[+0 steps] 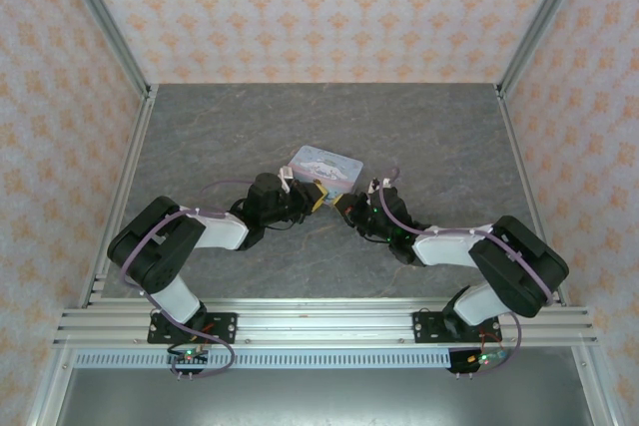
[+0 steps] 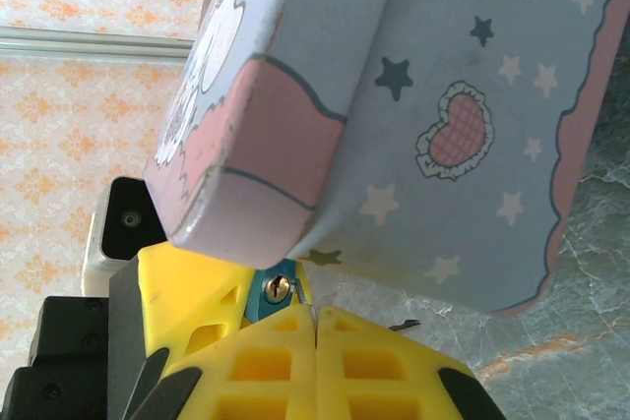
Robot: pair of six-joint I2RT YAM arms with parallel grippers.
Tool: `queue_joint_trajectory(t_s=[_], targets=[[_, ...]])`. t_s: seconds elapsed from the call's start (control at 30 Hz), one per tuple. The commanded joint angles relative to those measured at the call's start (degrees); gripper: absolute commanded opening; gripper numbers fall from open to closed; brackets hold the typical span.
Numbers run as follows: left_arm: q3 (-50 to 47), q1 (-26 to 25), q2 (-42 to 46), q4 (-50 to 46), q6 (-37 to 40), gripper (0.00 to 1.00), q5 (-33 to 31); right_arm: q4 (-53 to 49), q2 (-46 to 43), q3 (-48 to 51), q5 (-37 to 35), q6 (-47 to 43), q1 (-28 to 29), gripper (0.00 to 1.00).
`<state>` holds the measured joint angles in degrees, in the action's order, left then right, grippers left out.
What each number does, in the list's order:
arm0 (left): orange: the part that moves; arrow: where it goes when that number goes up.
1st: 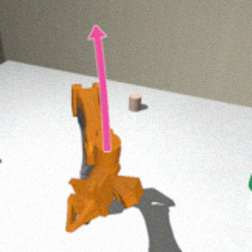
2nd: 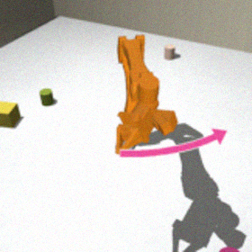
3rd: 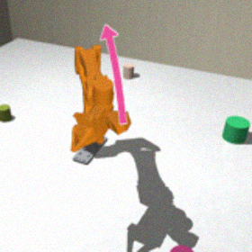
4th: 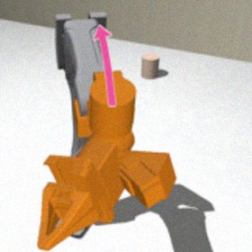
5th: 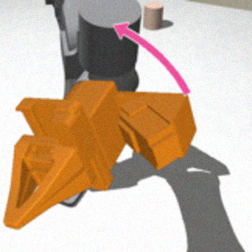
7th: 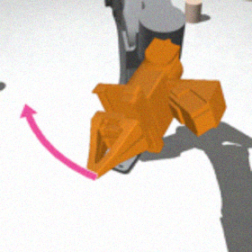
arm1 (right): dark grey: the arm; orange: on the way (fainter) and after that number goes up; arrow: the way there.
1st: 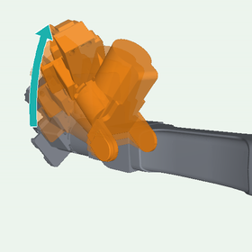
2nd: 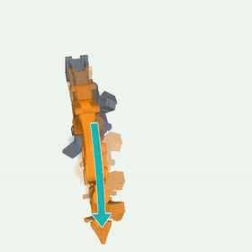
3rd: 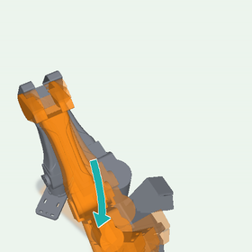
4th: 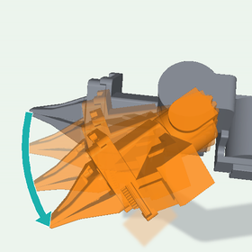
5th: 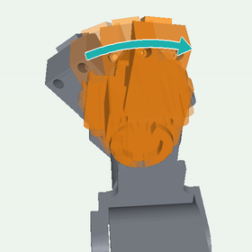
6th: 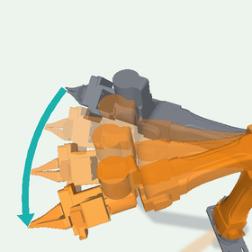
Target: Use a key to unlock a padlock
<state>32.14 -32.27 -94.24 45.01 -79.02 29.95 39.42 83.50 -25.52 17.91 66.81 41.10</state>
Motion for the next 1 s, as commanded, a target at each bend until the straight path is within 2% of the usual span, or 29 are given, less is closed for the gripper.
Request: queue_joint_trajectory(t_s=[0.0, 0.47, 0.97], targets=[[1.0, -0.8, -0.6, -0.5, 1.8, 0.00, -0.9, 0.7, -1.7, -1.3, -0.9, -1.4, 0.3, 0.00], [1.4, -1.1, -0.7, -1.2, 2.2, 0.00, -1.4, 0.1, -2.0, -1.5, -0.9, -1.6, 0.3, 0.00], [1.3, -2.0, 1.0, 7.7, -8.4, 0.00, 0.7, 5.4, 0.4, -0.1, -2.4, 0.0, 0.0, 0.00]])
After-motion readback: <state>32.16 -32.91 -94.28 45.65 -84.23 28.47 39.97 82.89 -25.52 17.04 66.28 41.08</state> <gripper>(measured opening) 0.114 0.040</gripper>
